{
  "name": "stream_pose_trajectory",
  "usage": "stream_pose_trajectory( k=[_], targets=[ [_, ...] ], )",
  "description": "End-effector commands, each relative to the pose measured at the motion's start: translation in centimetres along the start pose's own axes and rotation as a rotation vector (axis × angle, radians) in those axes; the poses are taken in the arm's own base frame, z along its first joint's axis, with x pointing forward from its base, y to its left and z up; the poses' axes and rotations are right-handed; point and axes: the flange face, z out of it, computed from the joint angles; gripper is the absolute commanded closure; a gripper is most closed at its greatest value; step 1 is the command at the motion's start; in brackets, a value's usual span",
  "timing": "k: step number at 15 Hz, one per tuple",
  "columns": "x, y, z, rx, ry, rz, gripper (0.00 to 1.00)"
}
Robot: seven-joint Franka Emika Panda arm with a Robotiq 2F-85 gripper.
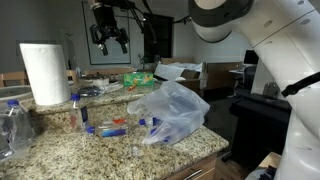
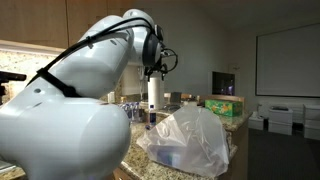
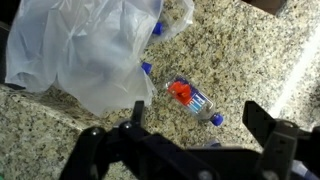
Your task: Put two of the bottles on the counter in the plastic bag
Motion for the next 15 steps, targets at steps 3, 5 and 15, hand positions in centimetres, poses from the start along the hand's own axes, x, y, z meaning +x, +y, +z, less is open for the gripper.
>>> stream_pose_trajectory(
  k=[3,5,15],
  targets=[
    [5.6,-2.7,6.6,0.075,-0.017,-0.004,0.0],
    [7.3,-3.2,8.7,0.059,0.005,0.052,0.0],
    [10.2,-7.7,14.1,0.076,0.063,0.116,0.0]
  ],
)
